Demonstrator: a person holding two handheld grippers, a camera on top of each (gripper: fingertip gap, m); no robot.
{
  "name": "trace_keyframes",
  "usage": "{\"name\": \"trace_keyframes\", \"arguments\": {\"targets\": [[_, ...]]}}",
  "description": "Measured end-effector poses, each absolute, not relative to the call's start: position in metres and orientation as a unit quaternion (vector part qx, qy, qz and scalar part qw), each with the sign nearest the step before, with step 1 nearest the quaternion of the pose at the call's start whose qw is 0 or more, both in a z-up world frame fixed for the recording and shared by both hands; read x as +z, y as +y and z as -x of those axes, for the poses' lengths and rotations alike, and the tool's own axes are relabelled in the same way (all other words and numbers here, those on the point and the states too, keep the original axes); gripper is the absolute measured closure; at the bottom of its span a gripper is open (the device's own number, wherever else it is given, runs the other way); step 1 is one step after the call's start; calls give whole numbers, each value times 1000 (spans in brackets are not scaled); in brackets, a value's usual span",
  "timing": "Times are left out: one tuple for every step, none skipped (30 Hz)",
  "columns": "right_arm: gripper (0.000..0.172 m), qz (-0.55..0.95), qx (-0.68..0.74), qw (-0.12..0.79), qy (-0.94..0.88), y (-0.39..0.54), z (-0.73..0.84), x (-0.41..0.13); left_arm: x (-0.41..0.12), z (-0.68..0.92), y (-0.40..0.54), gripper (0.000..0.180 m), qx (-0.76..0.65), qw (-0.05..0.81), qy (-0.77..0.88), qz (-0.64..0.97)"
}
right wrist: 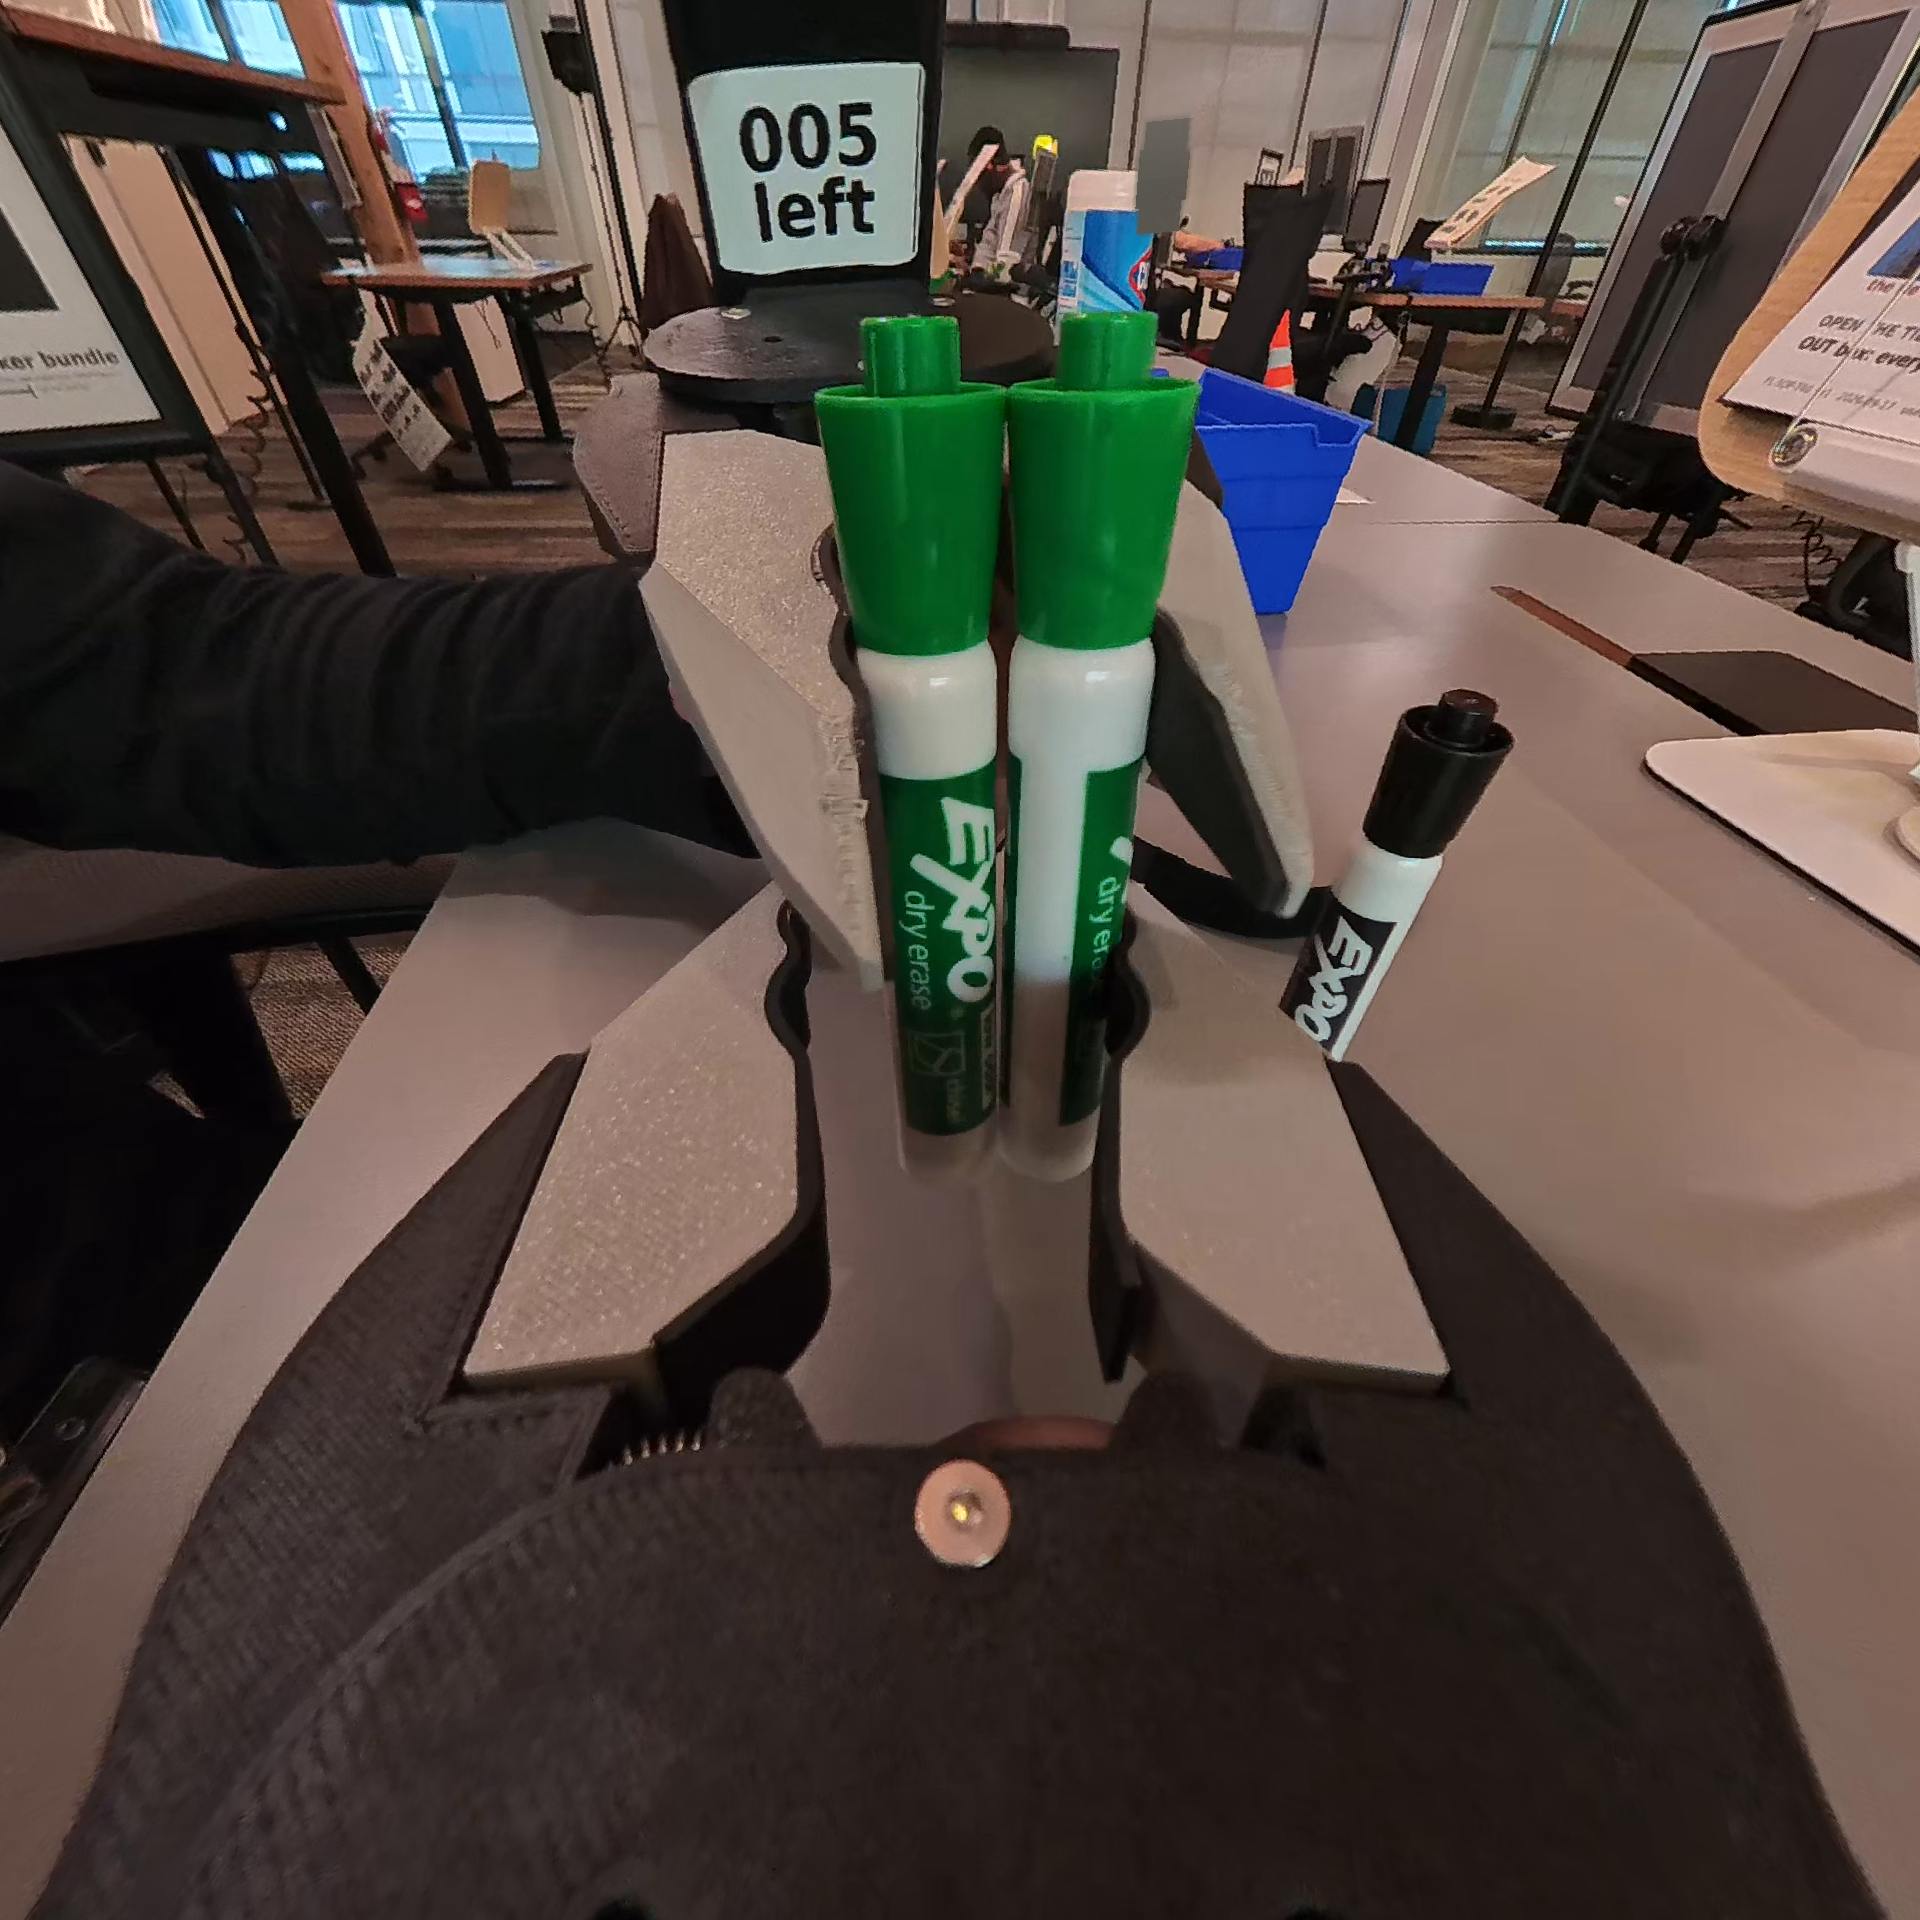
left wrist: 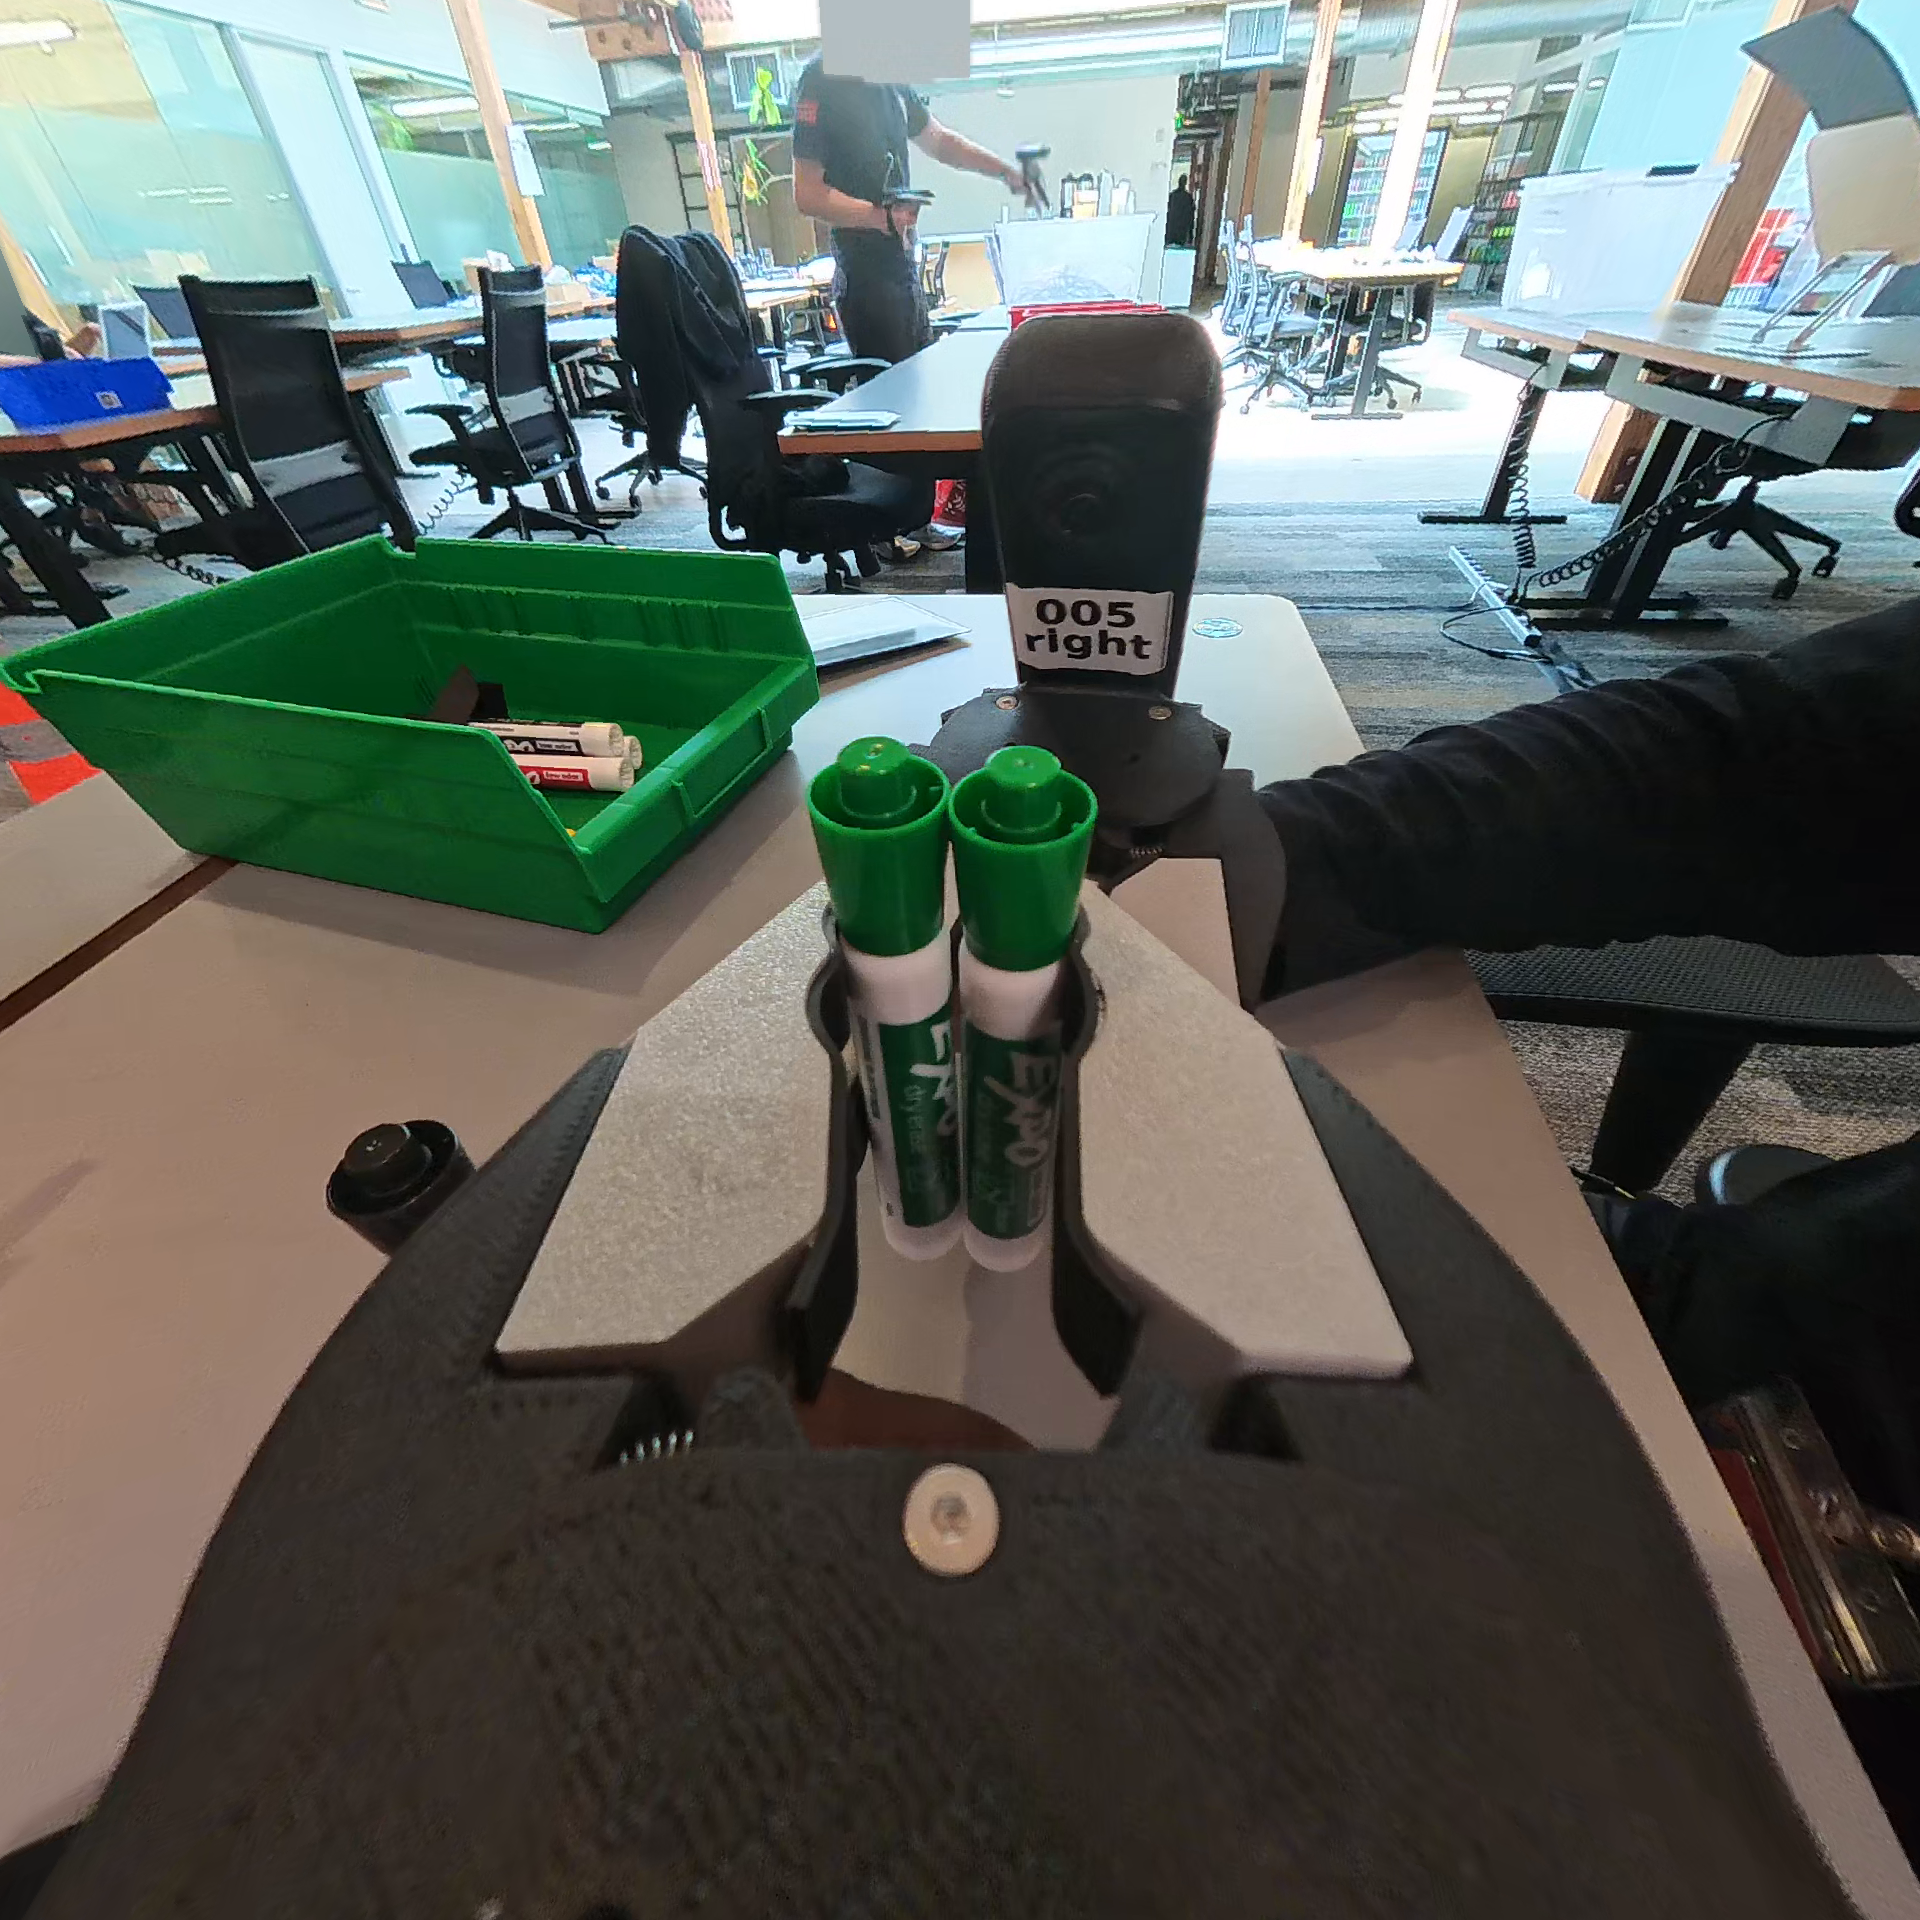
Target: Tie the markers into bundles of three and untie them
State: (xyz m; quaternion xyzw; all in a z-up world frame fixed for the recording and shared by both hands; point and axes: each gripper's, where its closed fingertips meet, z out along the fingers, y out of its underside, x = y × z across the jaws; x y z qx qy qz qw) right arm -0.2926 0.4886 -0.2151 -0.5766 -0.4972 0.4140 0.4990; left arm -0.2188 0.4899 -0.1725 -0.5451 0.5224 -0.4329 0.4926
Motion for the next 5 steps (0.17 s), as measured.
{"name": "trace_keyframes", "arguments": {"targets": [[119, 576, 412, 499, -499, 488, 293, -215, -173, 219, 489, 143, -433, 492, 523, 545], [119, 576, 411, 498, -501, 488, 293, -216, -174, 219, 489, 143, -433, 490, 525, 545], [119, 576, 410, 497, -503, 487, 293, -217, -174, 219, 489, 144, -432, 489, 526, 545], [119, 576, 411, 495, -504, 487, 293, -217, -175, 219, 488, 143, -432, 488, 527, 546], [119, 575, 412, 494, -505, 487, 292, -217, -175, 219, 488, 144, -432, 487, 528, 546]]}}
